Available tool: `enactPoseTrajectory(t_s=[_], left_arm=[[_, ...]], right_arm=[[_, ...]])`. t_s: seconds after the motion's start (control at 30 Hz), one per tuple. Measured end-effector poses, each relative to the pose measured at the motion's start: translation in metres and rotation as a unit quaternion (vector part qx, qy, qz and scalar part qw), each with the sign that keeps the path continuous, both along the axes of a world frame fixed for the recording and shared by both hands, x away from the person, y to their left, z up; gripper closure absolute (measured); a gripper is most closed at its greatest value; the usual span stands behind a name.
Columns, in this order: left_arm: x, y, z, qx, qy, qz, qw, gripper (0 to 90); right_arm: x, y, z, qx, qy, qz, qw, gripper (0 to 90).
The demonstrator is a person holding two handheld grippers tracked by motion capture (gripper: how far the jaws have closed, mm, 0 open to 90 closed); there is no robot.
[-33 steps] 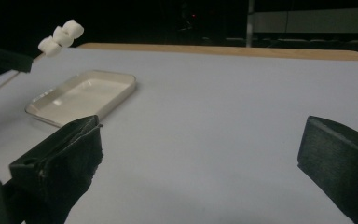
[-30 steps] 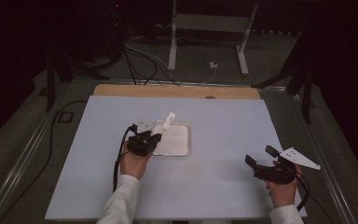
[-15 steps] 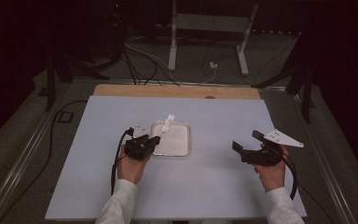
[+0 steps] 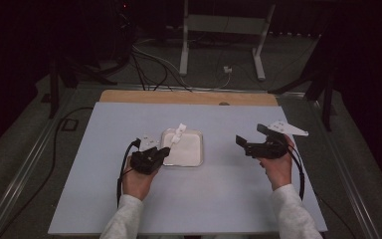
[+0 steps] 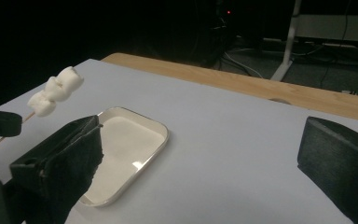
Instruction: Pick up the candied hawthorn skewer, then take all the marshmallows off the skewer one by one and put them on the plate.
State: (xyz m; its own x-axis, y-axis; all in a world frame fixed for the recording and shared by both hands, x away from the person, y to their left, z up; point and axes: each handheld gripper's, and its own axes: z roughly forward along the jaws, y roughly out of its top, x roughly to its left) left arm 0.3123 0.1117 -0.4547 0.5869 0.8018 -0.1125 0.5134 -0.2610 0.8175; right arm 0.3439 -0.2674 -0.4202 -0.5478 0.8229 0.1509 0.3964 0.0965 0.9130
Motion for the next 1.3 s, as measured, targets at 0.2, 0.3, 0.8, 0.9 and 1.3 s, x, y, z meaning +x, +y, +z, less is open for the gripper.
enactPoseTrajectory(t_s=[0.2,0.3,0.8,0.9,1.3], left_arm=[[-0.004,0.003,-0.002,-0.004,0.000,-0.006,1.0000,90.0],[-0.006,0.004,-0.003,-0.006,0.000,-0.010,0.9999,90.0],[-0.005,0.012,-0.006,-0.023,0.000,-0.001,0.9997,90.0],[-0.006,0.011,-0.006,-0.025,0.001,-0.003,0.9997,90.0],[-0.013,0.010,-0.002,-0.039,-0.006,-0.012,0.9991,90.0]], right_arm=[[0.007,0.014,0.002,0.003,0.005,0.015,0.9999,0.0],[0.010,0.019,0.002,0.009,0.006,0.019,0.9998,0.0],[0.030,0.064,0.005,0.037,0.025,0.057,0.9974,0.0],[0.032,0.075,0.003,0.052,0.035,0.069,0.9957,0.5],[0.043,0.099,-0.002,0.086,0.069,0.093,0.9896,5.3]])
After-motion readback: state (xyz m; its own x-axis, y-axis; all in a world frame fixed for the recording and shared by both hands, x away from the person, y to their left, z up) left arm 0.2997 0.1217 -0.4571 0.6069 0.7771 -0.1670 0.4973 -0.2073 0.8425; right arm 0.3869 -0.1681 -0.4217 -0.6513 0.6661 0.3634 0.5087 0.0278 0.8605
